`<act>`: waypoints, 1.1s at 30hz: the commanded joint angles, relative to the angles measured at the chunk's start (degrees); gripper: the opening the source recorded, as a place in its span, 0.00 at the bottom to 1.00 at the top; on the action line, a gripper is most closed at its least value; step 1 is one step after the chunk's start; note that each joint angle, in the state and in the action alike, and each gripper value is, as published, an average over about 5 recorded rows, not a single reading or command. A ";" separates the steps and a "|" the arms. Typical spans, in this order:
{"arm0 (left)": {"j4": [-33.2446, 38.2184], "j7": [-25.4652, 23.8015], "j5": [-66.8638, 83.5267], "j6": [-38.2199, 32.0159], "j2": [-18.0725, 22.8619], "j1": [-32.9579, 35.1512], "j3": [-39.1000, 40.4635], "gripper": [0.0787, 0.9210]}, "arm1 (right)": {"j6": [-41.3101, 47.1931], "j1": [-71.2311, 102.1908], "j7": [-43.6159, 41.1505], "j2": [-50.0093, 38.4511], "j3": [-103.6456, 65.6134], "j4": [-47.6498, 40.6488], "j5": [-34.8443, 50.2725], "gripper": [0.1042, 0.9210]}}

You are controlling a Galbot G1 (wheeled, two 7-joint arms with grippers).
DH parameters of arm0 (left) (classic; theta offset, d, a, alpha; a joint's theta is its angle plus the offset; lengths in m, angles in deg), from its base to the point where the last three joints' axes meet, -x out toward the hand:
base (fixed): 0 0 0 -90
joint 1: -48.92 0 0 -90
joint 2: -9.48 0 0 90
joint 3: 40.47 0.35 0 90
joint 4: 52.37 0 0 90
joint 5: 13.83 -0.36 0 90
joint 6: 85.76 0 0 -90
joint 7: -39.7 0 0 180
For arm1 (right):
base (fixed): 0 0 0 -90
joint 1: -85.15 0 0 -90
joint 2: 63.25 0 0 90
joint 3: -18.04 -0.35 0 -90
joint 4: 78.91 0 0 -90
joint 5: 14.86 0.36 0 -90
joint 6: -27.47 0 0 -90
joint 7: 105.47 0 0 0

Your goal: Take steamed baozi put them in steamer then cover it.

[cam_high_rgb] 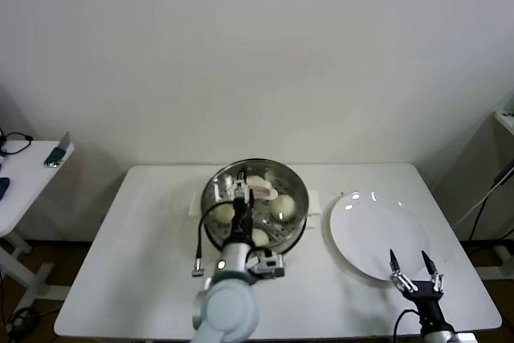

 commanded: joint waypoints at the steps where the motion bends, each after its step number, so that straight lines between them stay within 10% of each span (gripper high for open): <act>1: 10.82 9.64 22.94 -4.87 -7.78 6.51 -4.31 0.86 | 0.56 -0.63 2.37 -0.36 0.58 -0.53 0.28 0.88; 9: 12.81 22.08 59.77 -13.90 -9.54 15.52 -24.76 0.88 | 0.46 -1.74 2.82 0.60 0.57 -1.02 -0.48 0.88; 18: 5.23 19.32 102.59 -29.20 -14.34 26.32 -51.82 0.88 | 0.46 -1.17 3.39 0.61 0.29 -1.60 -3.83 0.88; 33: -10.62 17.20 105.49 -43.99 -10.49 29.59 -42.10 0.88 | -0.07 -0.88 2.76 0.62 0.90 -2.14 -3.87 0.88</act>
